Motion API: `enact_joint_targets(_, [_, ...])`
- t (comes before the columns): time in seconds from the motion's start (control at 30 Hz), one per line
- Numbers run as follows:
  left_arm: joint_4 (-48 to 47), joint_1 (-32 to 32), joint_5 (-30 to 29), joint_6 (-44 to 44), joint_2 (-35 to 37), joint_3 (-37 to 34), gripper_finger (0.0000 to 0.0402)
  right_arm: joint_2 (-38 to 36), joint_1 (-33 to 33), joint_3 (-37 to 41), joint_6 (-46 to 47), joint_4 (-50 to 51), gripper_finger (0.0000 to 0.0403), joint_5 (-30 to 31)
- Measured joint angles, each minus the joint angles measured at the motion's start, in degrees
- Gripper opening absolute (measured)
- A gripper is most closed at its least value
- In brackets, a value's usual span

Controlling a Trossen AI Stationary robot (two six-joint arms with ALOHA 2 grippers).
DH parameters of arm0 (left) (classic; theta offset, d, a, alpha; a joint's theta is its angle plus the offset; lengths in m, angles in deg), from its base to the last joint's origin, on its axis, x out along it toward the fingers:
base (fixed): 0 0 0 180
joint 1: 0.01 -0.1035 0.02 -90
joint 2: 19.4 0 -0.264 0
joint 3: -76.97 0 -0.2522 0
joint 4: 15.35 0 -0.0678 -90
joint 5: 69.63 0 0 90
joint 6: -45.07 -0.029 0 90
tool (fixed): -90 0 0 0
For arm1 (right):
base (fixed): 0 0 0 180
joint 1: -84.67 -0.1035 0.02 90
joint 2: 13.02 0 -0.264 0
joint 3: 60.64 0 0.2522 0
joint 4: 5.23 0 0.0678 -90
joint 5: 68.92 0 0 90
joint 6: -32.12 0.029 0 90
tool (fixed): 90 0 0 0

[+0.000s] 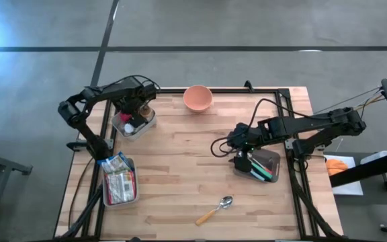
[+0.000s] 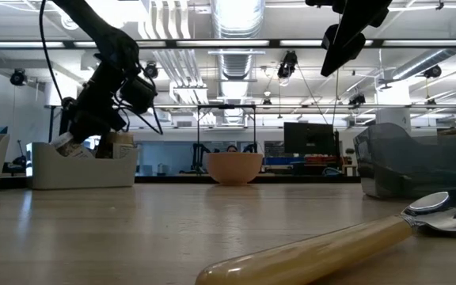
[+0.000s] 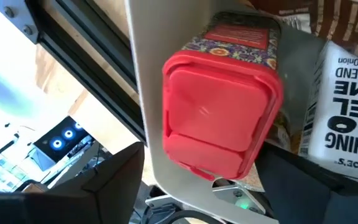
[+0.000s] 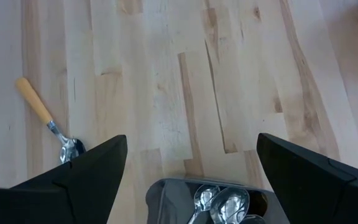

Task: Pick & Place Food Item
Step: Put the red seasoning can into the top gray bin, then adjust the bagel seasoning bottle

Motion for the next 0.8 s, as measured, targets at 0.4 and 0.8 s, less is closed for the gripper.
enact_joint_targets(0.4, [-4.9, 0.0, -2.0, 1.2, 5.2, 4.9, 0.033, 0.0, 0.0, 0.2, 0.0, 0.0, 0.0357, 0.0])
enact_joint_targets(0.8, [1.9, 0.0, 9.5, 9.3, 14.1, 2.2, 0.0317, 0.0, 0.0, 0.7, -0.1, 0.0, 0.0357, 0.0])
